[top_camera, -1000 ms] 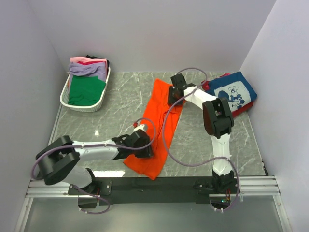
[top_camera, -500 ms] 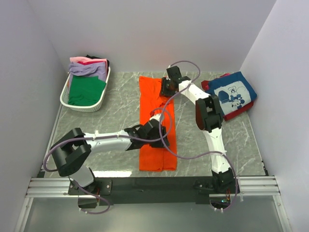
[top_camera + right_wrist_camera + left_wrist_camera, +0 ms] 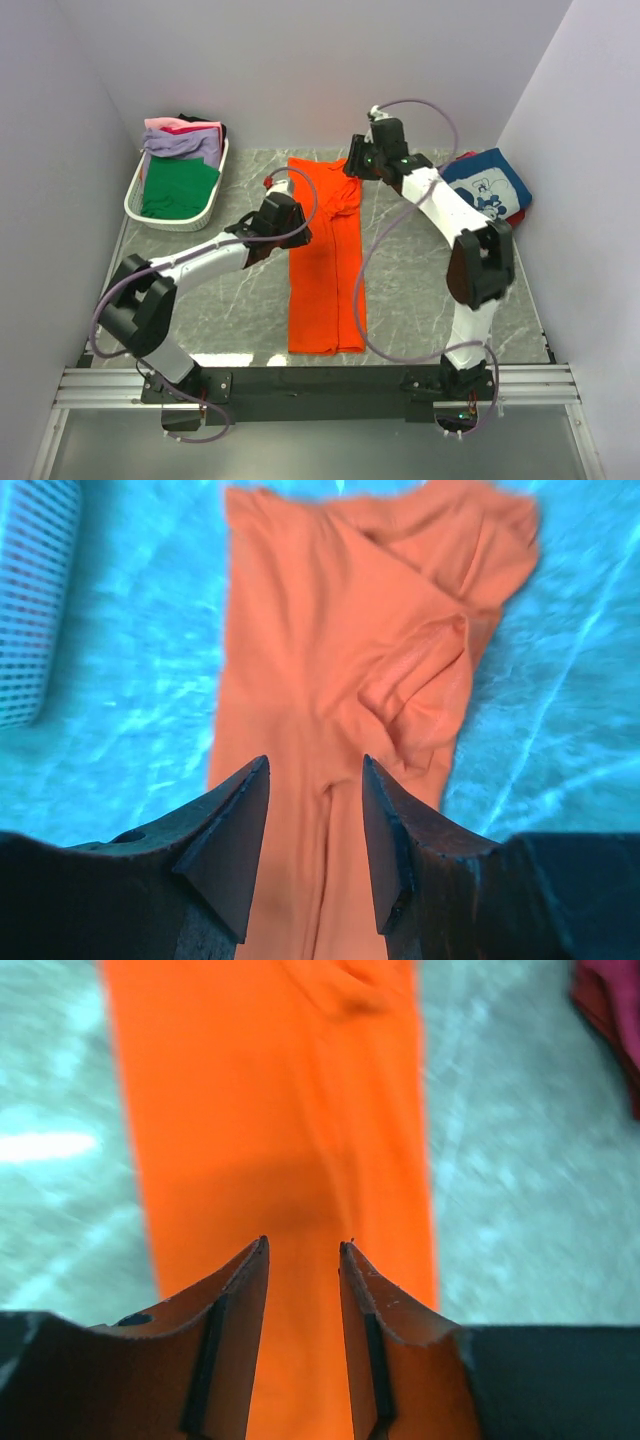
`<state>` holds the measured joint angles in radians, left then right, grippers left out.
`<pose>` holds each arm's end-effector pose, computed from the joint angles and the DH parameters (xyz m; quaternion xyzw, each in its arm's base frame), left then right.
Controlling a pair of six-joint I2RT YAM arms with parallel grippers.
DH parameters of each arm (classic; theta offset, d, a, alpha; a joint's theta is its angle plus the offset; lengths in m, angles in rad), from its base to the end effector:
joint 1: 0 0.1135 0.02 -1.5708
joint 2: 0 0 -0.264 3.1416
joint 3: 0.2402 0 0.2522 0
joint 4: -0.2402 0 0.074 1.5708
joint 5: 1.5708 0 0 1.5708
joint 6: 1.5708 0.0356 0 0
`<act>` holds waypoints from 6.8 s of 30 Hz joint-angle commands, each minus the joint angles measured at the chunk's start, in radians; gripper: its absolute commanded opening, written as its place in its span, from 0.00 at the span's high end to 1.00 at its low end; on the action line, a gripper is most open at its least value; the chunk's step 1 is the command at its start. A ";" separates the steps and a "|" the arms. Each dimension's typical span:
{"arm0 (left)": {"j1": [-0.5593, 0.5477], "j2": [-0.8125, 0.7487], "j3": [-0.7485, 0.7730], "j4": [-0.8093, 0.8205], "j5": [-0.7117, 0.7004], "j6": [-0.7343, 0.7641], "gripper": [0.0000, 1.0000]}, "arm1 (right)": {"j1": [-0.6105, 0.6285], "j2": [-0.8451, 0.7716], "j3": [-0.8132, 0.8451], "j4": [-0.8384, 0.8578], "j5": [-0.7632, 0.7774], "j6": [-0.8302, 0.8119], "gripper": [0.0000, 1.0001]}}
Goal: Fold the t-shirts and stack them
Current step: Fold the tshirt
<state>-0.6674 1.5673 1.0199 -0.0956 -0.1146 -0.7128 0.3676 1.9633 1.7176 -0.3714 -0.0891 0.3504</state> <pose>0.2751 -0.2116 0.2357 -0.0459 0.8920 -0.2449 0.3771 0.4304 0.1691 0.2927 -0.0281 0.8874 0.1981 0.4154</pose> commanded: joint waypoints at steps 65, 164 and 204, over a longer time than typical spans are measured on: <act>0.193 0.266 0.228 0.152 0.118 0.138 0.41 | 0.040 0.140 -0.007 -0.041 0.106 -0.039 0.50; -0.406 -0.530 -0.595 -0.092 0.104 -0.321 0.99 | 0.729 -0.744 -1.038 -0.310 0.158 0.535 1.00; 0.121 0.172 0.060 0.042 0.056 0.142 0.99 | 0.242 -0.175 -0.443 0.019 0.282 0.081 1.00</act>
<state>-0.5785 1.6867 0.9985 -0.0605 -0.0864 -0.6456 0.6346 1.7618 1.1938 -0.3847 0.1928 0.4862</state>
